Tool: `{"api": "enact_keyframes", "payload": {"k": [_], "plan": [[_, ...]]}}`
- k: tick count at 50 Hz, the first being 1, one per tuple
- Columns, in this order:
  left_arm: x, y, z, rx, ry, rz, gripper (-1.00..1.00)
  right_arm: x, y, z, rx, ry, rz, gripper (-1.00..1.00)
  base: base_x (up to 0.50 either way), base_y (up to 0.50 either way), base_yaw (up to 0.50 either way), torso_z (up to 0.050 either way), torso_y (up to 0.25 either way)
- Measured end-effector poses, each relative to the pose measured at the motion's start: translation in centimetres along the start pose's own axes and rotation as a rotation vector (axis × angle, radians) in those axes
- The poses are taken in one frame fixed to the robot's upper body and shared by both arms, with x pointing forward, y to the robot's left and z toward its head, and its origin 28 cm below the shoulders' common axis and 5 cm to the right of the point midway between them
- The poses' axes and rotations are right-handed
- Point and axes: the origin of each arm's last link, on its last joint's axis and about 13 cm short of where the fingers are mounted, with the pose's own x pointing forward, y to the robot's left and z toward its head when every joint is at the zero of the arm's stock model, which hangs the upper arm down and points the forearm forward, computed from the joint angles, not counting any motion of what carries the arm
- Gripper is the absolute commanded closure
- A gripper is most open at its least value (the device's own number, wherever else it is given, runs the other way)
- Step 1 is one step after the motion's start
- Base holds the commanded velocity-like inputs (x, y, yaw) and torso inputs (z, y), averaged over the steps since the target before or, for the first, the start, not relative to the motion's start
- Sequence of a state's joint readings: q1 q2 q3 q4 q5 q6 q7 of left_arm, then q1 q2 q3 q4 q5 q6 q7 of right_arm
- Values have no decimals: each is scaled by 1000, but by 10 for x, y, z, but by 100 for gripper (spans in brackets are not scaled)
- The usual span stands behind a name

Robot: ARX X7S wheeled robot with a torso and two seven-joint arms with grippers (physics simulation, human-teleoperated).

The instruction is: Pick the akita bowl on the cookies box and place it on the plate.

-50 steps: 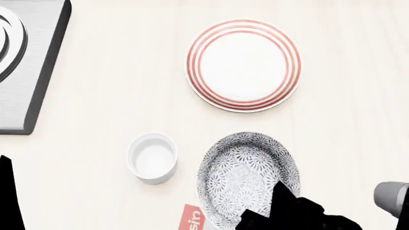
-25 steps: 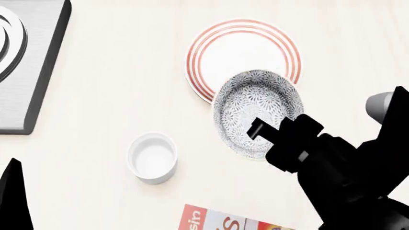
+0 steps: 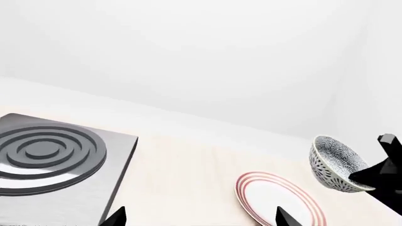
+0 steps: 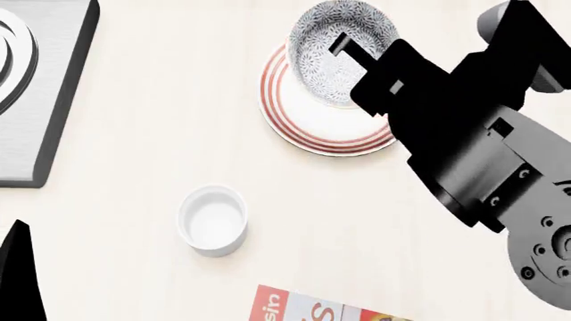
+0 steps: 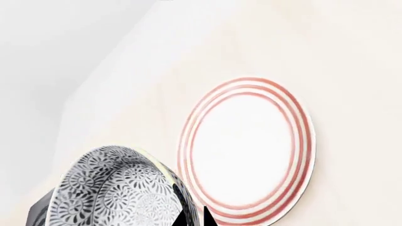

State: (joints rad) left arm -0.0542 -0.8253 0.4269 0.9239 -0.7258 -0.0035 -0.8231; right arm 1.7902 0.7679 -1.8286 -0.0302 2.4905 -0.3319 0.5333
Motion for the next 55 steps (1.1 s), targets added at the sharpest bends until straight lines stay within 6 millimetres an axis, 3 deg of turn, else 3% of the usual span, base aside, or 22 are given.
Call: {"api": "enact_keyframes", "payload": {"k": [38, 55], "plan": [[4, 6, 0, -18, 2, 20, -100, 85, 47, 40, 162, 5, -80, 100, 0, 0, 0, 0, 1], [4, 9, 1, -25, 2, 30, -100, 99, 44, 30, 297, 32, -173, 100, 0, 0, 0, 0, 0]]}}
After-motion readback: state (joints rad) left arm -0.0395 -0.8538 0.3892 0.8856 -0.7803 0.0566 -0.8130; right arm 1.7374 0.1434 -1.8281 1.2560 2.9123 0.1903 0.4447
